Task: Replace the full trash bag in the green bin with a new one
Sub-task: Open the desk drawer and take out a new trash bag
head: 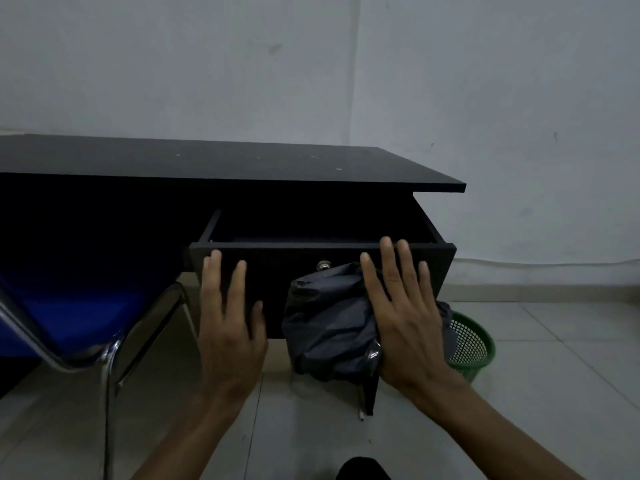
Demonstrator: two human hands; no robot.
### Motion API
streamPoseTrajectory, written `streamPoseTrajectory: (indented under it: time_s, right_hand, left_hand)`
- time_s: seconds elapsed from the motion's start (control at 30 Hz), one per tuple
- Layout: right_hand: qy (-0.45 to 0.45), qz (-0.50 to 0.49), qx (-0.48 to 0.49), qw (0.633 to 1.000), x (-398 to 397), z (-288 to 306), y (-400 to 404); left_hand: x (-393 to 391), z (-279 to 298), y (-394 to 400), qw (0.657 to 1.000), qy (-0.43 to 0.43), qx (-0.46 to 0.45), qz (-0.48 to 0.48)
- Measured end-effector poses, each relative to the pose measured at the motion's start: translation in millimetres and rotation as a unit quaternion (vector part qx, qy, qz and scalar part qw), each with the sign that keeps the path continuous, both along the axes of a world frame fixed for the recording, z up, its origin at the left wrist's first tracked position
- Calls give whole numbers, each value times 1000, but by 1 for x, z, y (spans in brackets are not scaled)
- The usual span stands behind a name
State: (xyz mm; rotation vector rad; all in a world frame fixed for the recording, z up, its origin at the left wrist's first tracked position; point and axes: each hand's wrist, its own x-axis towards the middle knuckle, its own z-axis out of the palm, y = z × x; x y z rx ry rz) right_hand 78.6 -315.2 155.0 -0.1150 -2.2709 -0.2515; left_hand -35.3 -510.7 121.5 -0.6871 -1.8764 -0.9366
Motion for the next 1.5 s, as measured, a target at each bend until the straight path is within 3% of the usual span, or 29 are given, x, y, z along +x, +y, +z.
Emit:
streamPoseTrajectory:
  time_s: [0.1, 0.3, 0.6, 0.9, 1.13, 1.5]
  right_hand:
    - [-12, 0, -10, 1000, -8, -12, 3]
    - [-3, 29, -18, 999, -20, -15, 8]
    - [-70, 32, -52, 996, -60, 30, 40]
    - [-116, -18, -127, 985, -91, 7, 30]
    - [-176, -8, -153, 972, -112, 44, 51]
    - [-195, -20, -152, 969, -128, 46, 56]
  left_hand:
    - [-3, -10, 0, 998, -15, -66, -1]
    - [-8, -7, 4, 994, -41, -100, -3]
    - [-46, 35, 16, 981, -109, -158, -8]
    - [-78, 54, 23, 967, -145, -211, 5]
    - [-100, 62, 31, 944, -190, -270, 2]
    - [-117, 64, 32, 930, -231, -284, -26]
